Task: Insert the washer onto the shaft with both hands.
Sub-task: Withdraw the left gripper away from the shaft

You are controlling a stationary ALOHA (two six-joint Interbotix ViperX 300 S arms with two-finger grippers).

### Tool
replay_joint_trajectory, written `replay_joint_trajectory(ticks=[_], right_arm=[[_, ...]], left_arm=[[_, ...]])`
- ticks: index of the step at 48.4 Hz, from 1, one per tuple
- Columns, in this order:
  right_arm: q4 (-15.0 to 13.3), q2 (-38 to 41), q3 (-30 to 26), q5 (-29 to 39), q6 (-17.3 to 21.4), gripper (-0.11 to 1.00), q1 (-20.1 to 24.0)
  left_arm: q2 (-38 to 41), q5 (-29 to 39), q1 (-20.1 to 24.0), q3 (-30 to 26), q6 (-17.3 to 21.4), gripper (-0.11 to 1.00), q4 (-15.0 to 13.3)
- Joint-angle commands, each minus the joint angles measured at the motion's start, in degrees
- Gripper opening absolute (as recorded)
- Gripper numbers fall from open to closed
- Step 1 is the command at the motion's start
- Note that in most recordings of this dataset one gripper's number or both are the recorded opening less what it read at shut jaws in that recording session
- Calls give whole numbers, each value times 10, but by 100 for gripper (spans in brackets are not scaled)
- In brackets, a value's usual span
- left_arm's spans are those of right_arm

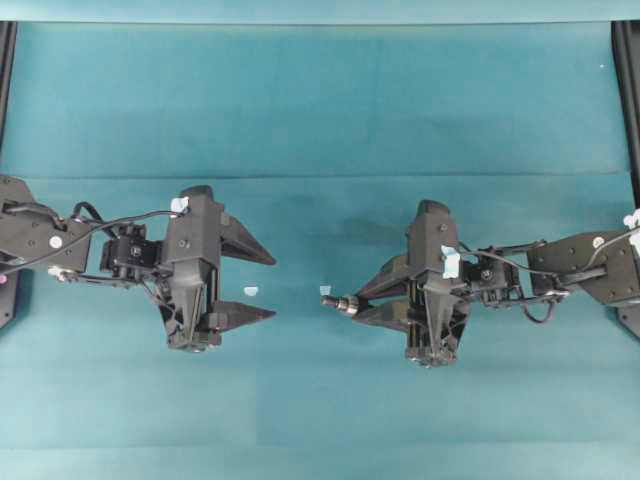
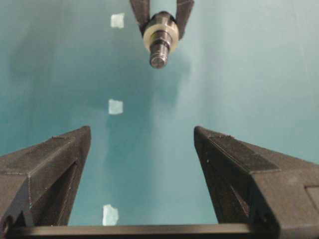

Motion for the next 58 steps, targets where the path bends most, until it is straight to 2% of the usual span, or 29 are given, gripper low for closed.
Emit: replay_joint_trajectory(ticks=[1, 58], right_arm=[[-2, -5, -6, -4, -1, 0, 1], [-2, -5, -6, -4, -1, 0, 1]], left_arm=[[-9, -3, -1, -6, 1, 89, 2], [-9, 13, -1, -5, -1, 89, 2]])
